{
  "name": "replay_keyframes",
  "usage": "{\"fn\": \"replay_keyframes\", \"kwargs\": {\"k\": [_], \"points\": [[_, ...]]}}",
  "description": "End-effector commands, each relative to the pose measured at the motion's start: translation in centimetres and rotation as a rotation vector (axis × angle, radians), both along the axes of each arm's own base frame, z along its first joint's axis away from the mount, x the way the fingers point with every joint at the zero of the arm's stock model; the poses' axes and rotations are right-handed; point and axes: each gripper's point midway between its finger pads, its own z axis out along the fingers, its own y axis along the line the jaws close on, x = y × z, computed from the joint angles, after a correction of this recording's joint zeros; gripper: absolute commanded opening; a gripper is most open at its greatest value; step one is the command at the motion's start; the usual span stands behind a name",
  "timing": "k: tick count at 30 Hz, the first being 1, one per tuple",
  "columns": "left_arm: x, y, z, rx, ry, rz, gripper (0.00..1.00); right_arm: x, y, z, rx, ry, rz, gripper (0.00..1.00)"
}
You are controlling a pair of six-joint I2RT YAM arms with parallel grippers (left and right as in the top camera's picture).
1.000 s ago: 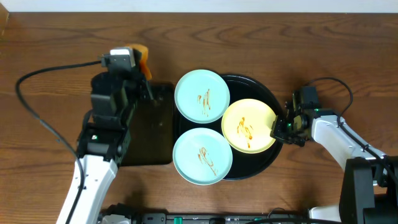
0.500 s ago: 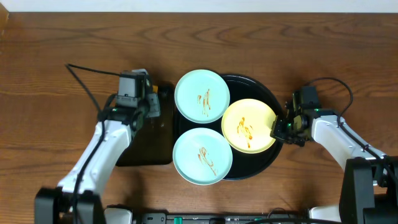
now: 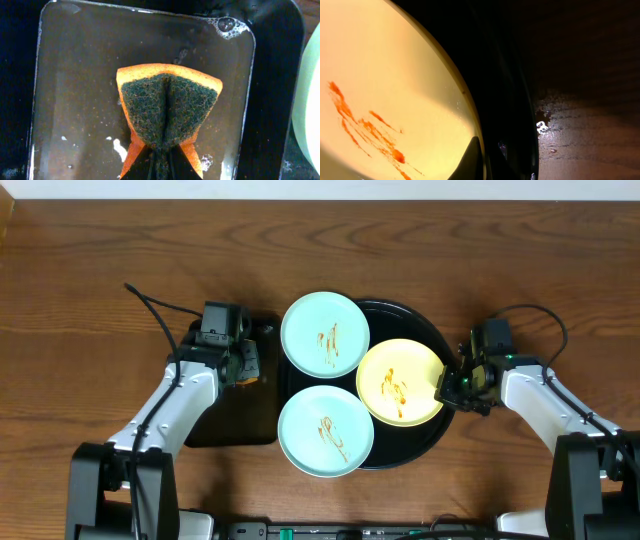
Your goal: Clean dirty plates on tray and stack at the side
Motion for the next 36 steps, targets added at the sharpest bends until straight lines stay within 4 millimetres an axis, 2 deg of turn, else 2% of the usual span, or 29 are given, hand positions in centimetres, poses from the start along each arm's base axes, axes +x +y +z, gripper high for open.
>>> {"fn": "replay_keyframes", "kwargs": {"k": [1, 12, 15, 17, 19, 24, 27, 33, 34, 36], "points": [[0.2, 0.0, 0.3, 0.001, -0.009, 0.005, 0.07, -0.3, -0.1, -0.3, -0.011, 0.006, 0.013, 0.01], [-0.2, 0.0, 0.2, 0.001, 0.008, 0.004, 0.07, -0.3, 0.0, -0.3, -0.006, 0.007, 0.014, 0.01], [-0.3, -1.3, 0.3, -0.068, 0.014, -0.027, 0.07, -0.3, 0.0, -0.3, -0.007, 0.007, 0.014, 0.01], [-0.3, -2.6, 1.2, -0.136, 0.007, -0.056, 0.07, -0.3, 0.0, -0.3, -0.007, 0.007, 0.014, 0.01], [0.1, -3.6, 2.9, -0.192, -0.023, -0.082, 0.08, -0.4, 0.0, -0.3, -0.008, 0.010, 0.015, 0.01], [1.2, -5.0, 8.1, -0.233, -0.169, -0.130, 0.07, -0.4, 0.0, -0.3, -0.008, 0.009, 0.017, 0.01], [0.7, -7.7, 10.0, -0.303, -0.214, -0.205, 0.07, -0.4, 0.0, -0.3, -0.008, 0.009, 0.017, 0.01], [-1.1, -16.4, 11.6, -0.541, -0.193, -0.354, 0.07, -0.6, 0.3, -0.3, 0.001, 0.005, 0.063, 0.01], [-1.5, -18.5, 11.7, -0.571, -0.191, -0.389, 0.07, -0.7, 0.3, -0.3, 0.000, 0.008, 0.063, 0.01], [-1.9, -20.7, 11.8, -0.593, -0.177, -0.422, 0.07, -0.7, 0.2, -0.3, 0.000, 0.009, 0.063, 0.01]]}}
